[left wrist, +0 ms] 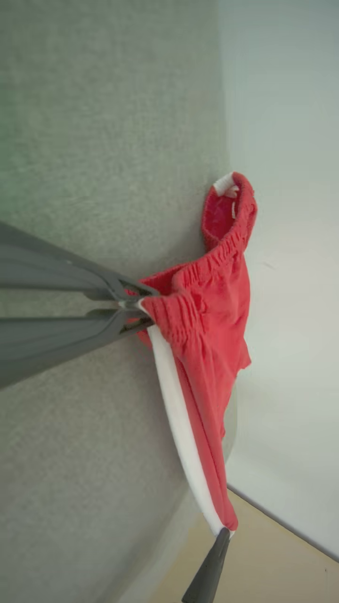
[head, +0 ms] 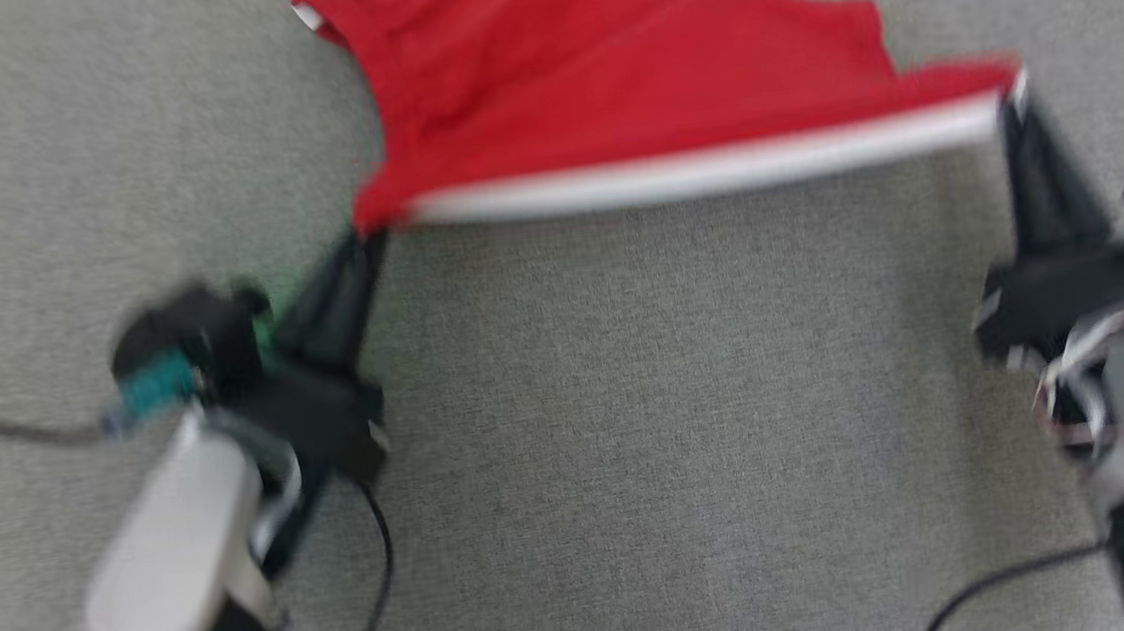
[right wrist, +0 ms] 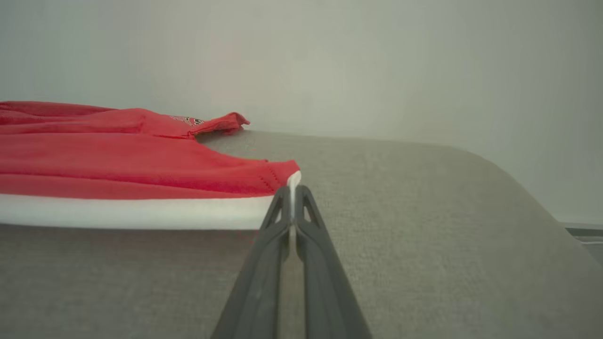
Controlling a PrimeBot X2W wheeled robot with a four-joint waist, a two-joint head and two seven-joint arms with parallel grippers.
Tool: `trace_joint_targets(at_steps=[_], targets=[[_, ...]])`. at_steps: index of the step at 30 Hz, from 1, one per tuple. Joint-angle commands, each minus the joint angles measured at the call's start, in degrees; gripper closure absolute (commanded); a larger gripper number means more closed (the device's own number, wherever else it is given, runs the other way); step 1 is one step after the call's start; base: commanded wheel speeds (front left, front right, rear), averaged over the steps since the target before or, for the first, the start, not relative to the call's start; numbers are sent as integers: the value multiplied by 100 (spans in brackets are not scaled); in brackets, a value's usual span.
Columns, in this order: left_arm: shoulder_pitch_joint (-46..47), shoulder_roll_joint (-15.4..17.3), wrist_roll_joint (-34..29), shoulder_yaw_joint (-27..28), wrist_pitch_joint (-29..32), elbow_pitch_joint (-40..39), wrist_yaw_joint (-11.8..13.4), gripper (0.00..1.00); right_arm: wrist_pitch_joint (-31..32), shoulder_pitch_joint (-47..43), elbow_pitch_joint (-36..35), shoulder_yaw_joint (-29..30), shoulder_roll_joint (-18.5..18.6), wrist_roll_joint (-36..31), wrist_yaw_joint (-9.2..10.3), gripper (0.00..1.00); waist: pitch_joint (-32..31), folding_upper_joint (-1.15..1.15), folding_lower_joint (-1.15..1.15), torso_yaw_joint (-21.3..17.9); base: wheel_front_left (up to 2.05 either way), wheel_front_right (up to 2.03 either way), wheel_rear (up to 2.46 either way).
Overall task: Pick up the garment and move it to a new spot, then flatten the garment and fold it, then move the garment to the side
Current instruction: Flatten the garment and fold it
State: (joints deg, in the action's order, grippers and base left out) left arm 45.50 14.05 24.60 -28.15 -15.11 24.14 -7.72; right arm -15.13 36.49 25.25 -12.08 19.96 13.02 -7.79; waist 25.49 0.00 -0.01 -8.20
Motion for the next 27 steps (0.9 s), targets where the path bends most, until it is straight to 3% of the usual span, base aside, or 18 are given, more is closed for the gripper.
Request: trace_joint_targets(at_steps=[1,14,21,27], targets=[[-360,55,-18,168,-8,60,52,100,-1,-278,26,110,76,71,55,100,-391,0,1,109,0,0,0],[-2641,-555,-232,830,-9,-11,51,100,-1,-2043,224,-117,-179,-38,55,100,-1698,0,1,-46,0,0,0],[-3401,-546,-428,1105,-9,-50,58,100,-2,-2501,252,156,-345,131,61,100,-2206,0,1,-108,0,0,0],[-3977,-601,-583,1322,-9,-121,58,100,-2,-2922,108,28,-521,-37,62,100,-2501,0,1,-127,0,0,0]])
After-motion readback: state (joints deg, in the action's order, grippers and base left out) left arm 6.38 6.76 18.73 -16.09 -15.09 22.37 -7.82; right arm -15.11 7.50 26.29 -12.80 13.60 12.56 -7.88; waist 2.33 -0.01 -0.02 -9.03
